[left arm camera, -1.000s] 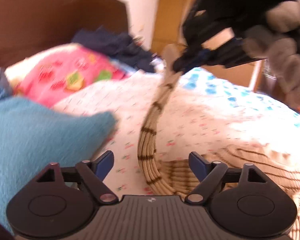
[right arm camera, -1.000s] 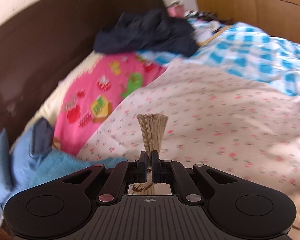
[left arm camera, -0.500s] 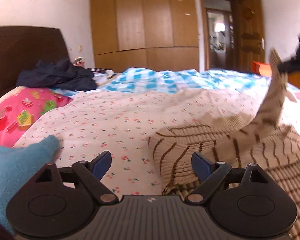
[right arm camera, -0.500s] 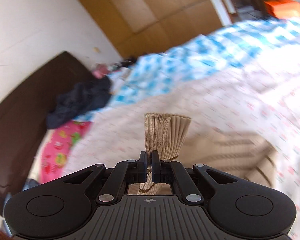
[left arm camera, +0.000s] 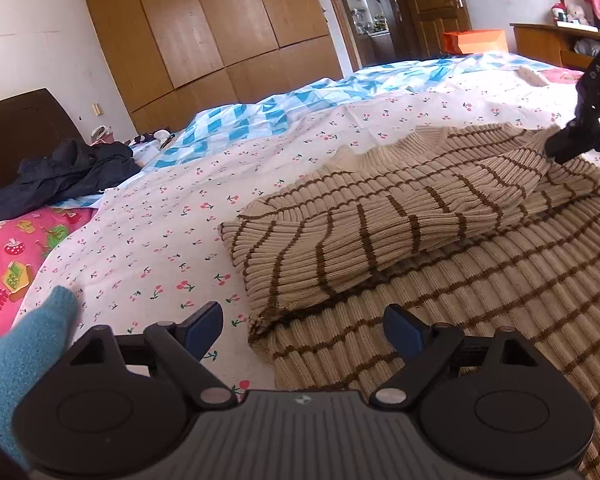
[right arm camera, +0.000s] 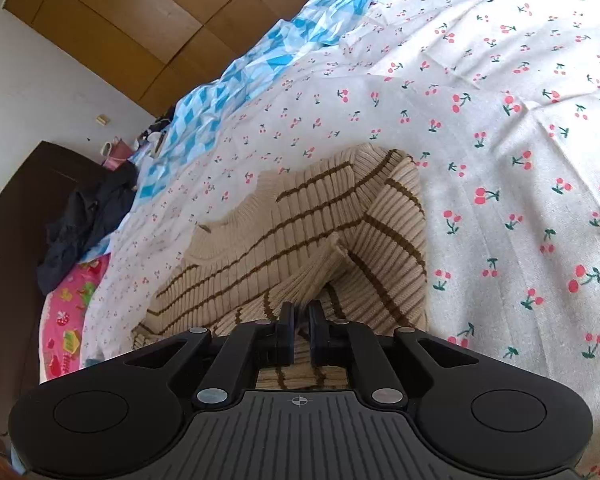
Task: Fold small clothes
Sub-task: 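Lay the sleeve down across the sweater and open the right gripper, then grasp the sweater hem with both grippers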
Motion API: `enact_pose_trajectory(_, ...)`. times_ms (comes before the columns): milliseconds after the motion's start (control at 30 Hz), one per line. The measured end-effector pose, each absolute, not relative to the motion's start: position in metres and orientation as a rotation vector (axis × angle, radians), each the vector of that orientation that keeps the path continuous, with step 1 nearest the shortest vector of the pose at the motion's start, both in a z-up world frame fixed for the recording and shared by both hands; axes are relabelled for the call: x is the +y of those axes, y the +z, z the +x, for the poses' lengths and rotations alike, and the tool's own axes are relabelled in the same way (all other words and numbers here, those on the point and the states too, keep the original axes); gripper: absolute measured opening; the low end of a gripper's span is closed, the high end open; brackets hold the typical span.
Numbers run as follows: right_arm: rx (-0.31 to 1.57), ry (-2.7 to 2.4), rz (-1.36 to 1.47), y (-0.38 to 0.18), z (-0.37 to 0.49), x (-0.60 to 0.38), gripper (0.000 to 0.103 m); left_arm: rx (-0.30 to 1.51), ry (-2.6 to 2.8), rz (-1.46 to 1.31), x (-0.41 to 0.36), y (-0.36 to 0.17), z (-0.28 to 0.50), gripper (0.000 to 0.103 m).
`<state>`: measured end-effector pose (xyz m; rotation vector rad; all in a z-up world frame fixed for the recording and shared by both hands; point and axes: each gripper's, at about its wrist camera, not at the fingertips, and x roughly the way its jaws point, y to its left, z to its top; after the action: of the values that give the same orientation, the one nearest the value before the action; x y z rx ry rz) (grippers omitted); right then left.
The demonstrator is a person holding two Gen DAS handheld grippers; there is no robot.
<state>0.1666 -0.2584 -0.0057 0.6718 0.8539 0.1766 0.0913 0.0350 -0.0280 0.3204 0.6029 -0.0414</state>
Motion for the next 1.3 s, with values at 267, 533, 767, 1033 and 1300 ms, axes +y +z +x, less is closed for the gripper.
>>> enact_pose_trajectory(267,0.824,0.172,0.842,-0.018,0.159,-0.277,0.020,0.605,-0.040,0.288,0.042,-0.025,0.094,0.092)
enact_pose_trajectory(533,0.838,0.111,0.839,-0.022,0.181,-0.264,0.012,0.600,-0.044,0.278,0.043,-0.024,0.094,0.092)
enact_pose_trajectory(767,0.627,0.248,0.772,0.034,0.149,-0.256,0.005,0.577,-0.023,0.216,0.053,-0.017,0.094,0.092)
enact_pose_trajectory(1033,0.851,0.092,0.798,-0.029,0.143,-0.267,0.010,0.623,-0.038,0.232,0.051,-0.024,0.097,0.092)
enact_pose_trajectory(1300,0.771,0.054,0.661,-0.001,0.140,-0.268,0.011,0.617,-0.051,0.274,0.043,-0.025,0.095,0.092)
